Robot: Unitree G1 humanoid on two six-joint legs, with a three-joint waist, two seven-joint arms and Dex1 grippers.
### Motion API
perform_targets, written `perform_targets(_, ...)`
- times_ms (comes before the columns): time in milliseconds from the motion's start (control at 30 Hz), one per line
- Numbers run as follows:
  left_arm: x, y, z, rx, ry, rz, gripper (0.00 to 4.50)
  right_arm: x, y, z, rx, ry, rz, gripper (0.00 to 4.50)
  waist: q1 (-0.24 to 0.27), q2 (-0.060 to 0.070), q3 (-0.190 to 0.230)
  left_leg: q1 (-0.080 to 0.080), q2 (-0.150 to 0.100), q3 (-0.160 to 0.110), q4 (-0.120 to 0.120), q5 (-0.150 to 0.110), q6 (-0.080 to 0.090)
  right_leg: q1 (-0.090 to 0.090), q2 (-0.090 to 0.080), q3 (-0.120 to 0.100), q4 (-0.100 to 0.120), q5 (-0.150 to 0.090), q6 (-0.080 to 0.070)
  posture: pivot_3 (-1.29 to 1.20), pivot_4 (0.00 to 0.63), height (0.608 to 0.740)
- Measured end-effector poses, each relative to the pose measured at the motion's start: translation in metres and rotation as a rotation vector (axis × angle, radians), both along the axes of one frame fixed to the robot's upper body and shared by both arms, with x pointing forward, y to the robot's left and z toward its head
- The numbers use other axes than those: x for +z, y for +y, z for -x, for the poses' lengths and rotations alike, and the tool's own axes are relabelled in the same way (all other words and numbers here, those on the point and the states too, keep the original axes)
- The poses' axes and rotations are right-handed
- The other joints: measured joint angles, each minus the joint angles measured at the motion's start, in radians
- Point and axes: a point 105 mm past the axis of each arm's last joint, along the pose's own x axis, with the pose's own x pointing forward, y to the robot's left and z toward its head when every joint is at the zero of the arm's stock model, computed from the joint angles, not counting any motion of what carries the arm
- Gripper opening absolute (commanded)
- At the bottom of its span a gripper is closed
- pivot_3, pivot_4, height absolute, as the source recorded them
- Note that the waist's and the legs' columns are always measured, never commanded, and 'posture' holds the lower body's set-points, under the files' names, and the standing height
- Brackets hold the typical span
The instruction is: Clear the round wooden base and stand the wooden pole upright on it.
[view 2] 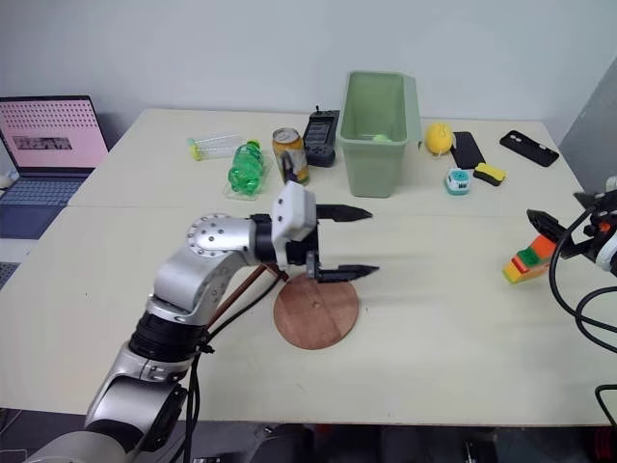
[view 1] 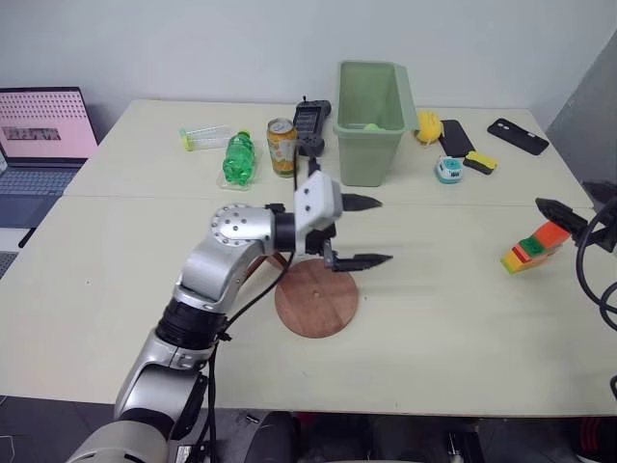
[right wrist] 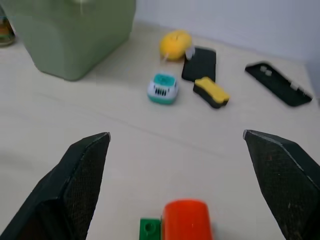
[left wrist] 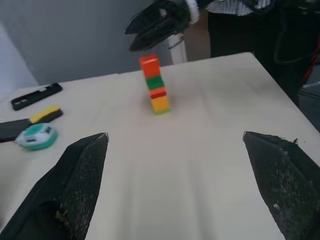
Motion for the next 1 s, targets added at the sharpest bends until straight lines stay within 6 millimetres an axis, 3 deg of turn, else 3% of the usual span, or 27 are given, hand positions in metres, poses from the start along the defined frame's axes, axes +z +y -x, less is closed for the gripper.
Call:
perform_targets(100,0.014,0.036,-0.012,0.146,-0.01,-0.02,4.5,0.013,0.028,0.012,0.128,-0.034,0.055,4.49,-0.003,0.0,0.0,0.0,0.001,-0.001,0.0,0.0,0.0,-0.001,0.0,0.0,0.0,0.0,0.0,0.0,0.15,0.74)
perform_targets(267,0.038,0.119,-0.02,0.455,0.06,-0.114,4.5,0.0,0.087,0.041,0.42,0.02,0.121,4.49,-0.001,0.0,0.0,0.0,0.0,-0.004,-0.001,0.0,0.0,-0.001,0.001,-0.001,0.0,0.0,0.0,0.0,0.15,0.74)
perform_targets(367,0.025,0.16,-0.011,0.583,0.16,-0.229,4.5,-0.015,0.112,0.052,0.542,0.073,0.146,4.49,-0.002,0.0,0.0,0.0,0.0,-0.004,-0.001,0.0,0.0,-0.001,0.0,-0.001,-0.001,0.0,0.0,0.0,0.15,0.74)
perform_targets(533,-0.014,0.193,0.009,0.652,0.327,-0.401,4.5,-0.033,0.142,0.06,0.675,0.119,0.144,4.49,0.002,-0.003,0.002,0.0,0.001,-0.005,-0.001,0.0,0.0,-0.001,0.0,-0.001,-0.001,0.0,0.0,0.0,0.15,0.74)
perform_targets(667,-0.025,0.2,0.019,0.658,0.387,-0.479,4.5,-0.052,0.167,0.069,0.78,0.168,0.109,4.49,0.005,-0.004,0.003,-0.001,0.0,-0.005,-0.001,0.0,0.0,-0.001,0.0,-0.002,-0.001,0.0,0.0,0.0,0.15,0.74)
perform_targets(867,-0.051,0.186,0.025,0.628,0.515,-0.569,4.5,-0.06,0.19,0.082,0.862,0.169,0.085,4.49,0.003,-0.004,0.004,-0.001,0.0,-0.005,-0.001,0.0,0.0,-0.002,0.001,-0.002,0.0,0.0,0.0,0.0,0.15,0.74)
perform_targets(1000,-0.055,0.176,0.022,0.611,0.556,-0.598,4.5,-0.064,0.2,0.091,0.9,0.178,0.064,4.49,0.003,-0.004,0.004,-0.001,0.0,-0.004,-0.001,0.0,0.0,-0.002,0.001,-0.002,0.0,0.0,0.0,0.0,0.15,0.74)
